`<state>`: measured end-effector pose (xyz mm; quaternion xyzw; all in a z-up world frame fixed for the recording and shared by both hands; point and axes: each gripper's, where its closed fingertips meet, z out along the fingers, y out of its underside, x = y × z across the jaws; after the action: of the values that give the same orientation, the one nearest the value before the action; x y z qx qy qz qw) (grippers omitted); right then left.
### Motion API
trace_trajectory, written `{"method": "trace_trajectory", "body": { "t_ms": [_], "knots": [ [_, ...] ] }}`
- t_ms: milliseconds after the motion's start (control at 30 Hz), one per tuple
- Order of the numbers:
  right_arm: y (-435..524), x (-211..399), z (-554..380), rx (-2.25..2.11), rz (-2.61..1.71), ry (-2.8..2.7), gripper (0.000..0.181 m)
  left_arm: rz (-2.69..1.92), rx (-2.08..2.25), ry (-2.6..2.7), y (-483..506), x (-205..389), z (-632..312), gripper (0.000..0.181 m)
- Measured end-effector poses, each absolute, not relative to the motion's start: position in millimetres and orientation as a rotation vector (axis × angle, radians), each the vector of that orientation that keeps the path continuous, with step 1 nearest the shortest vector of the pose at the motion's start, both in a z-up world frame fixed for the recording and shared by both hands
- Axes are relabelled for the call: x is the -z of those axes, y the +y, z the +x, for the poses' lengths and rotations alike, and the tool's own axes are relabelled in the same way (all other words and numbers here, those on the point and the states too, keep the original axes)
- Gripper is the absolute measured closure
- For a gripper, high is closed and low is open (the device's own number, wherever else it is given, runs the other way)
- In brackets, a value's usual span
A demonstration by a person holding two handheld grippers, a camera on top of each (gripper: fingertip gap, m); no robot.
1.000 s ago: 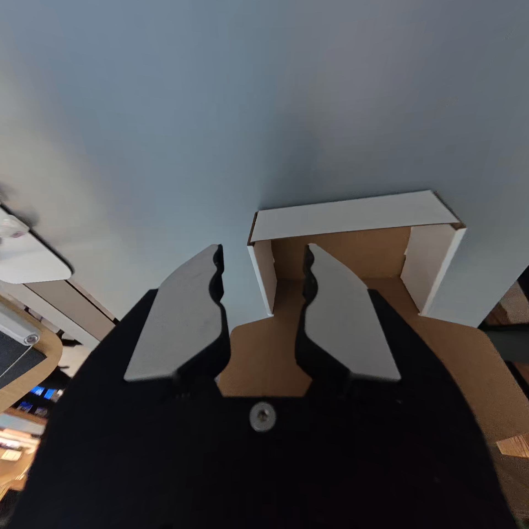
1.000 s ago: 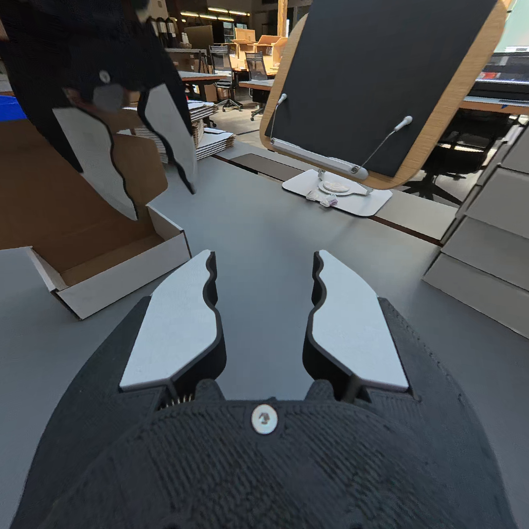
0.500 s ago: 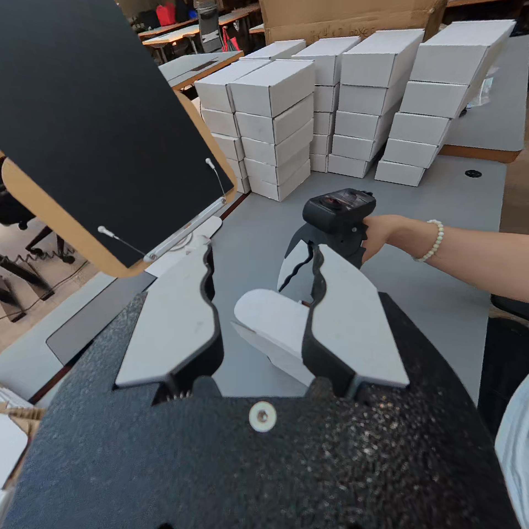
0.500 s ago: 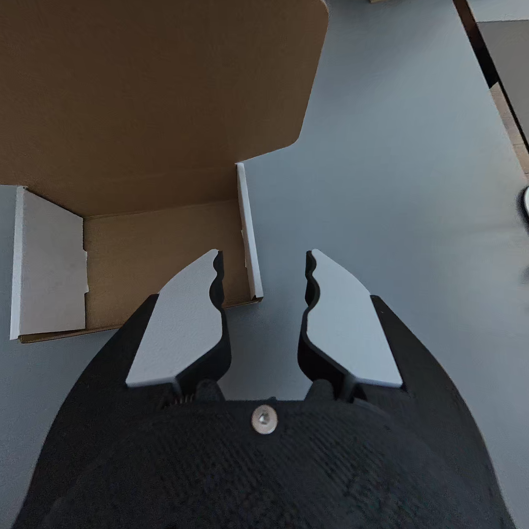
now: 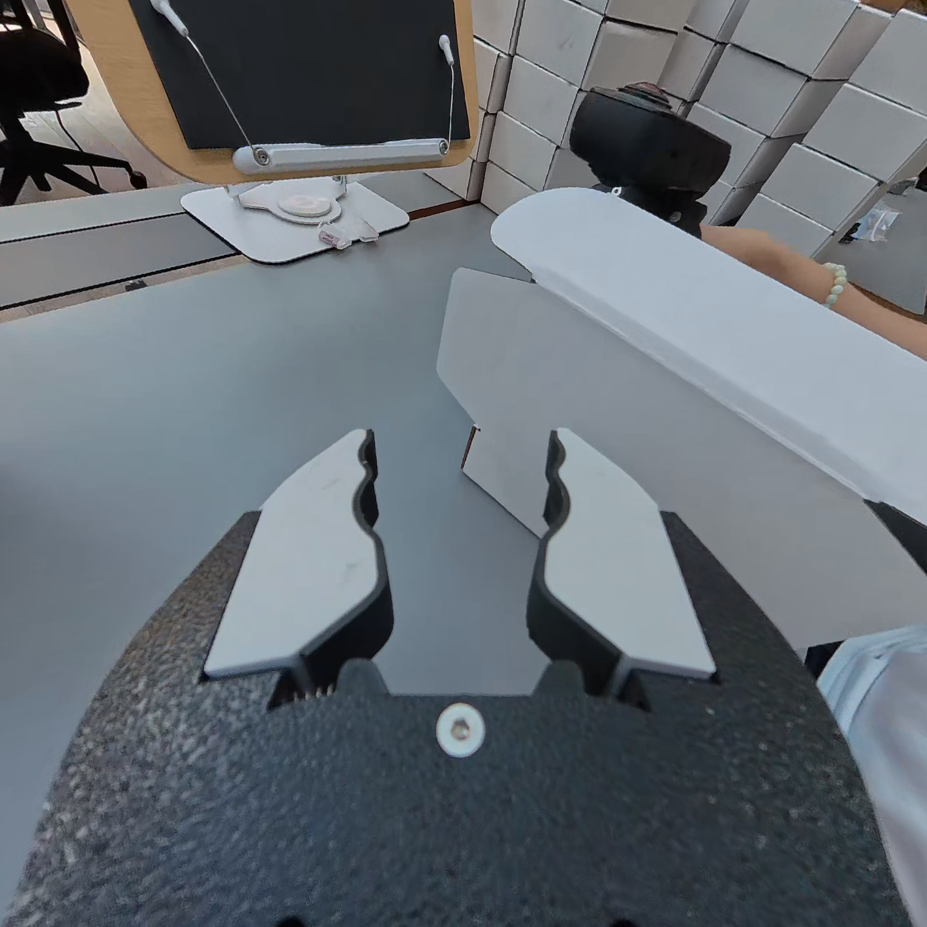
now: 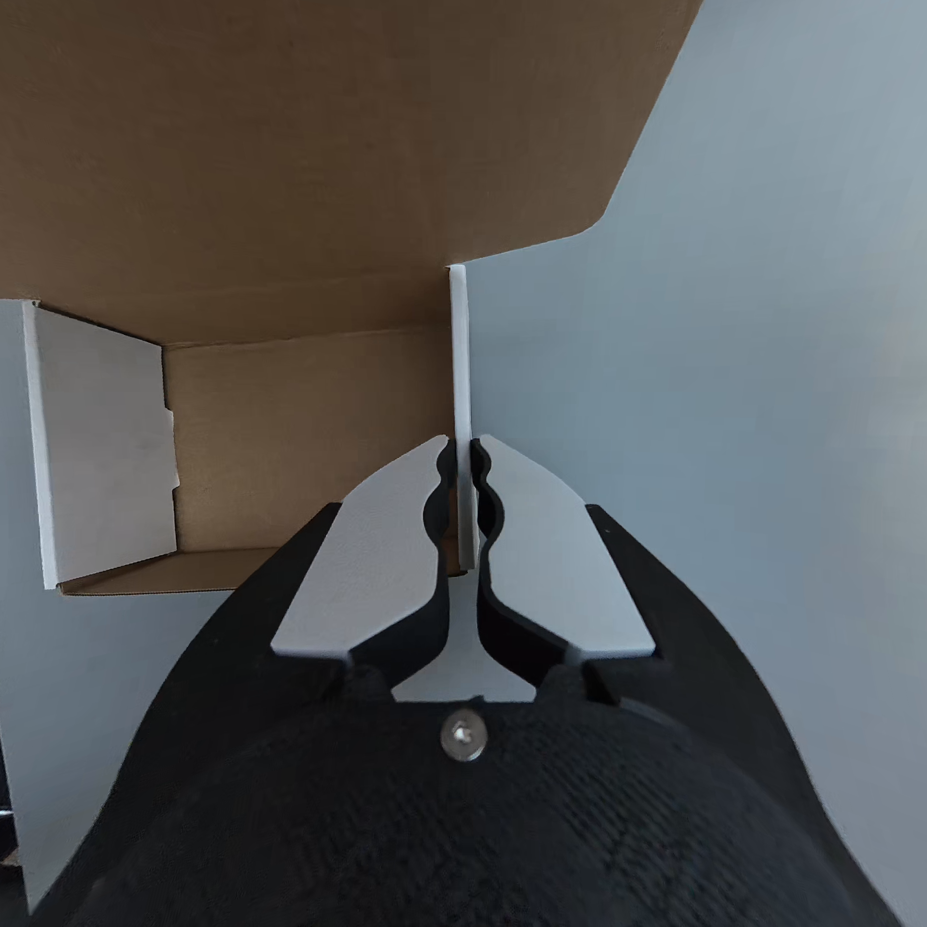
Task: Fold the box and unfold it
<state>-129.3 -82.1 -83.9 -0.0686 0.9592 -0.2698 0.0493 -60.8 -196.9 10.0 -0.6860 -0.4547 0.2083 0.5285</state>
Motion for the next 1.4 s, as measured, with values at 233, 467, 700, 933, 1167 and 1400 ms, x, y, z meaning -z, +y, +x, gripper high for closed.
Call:
{"method": "trace_trajectory", "body": {
  "t_ms": [233, 467, 700, 933, 1167, 1400],
  "knots": [
    [29, 64, -204, 0.89, 1.068, 3.077, 0.176, -1.544, -0.566, -1.07, -190, -16, -70, 0.121],
    [124, 73, -186, 0.885, 1.716, 2.886, 0.176, -1.513, -0.476, -0.959, -127, -16, -81, 0.123],
    [139, 85, -170, 0.967, 1.787, 2.782, 0.175, -1.576, -0.43, -0.901, -75, 1, -81, 0.124],
    [128, 51, -158, 1.471, 1.439, 2.597, 0.126, -1.613, -0.445, -0.912, -68, 12, -88, 0.124],
    [143, 1, -208, 1.991, 0.729, 2.716, 0.116, -1.674, -0.56, -0.793, -69, 4, -119, 0.121],
    [118, 3, -224, 1.888, 0.089, 2.726, 0.128, -1.712, -0.464, -0.635, -63, -3, -150, 0.134]
  ]
}}
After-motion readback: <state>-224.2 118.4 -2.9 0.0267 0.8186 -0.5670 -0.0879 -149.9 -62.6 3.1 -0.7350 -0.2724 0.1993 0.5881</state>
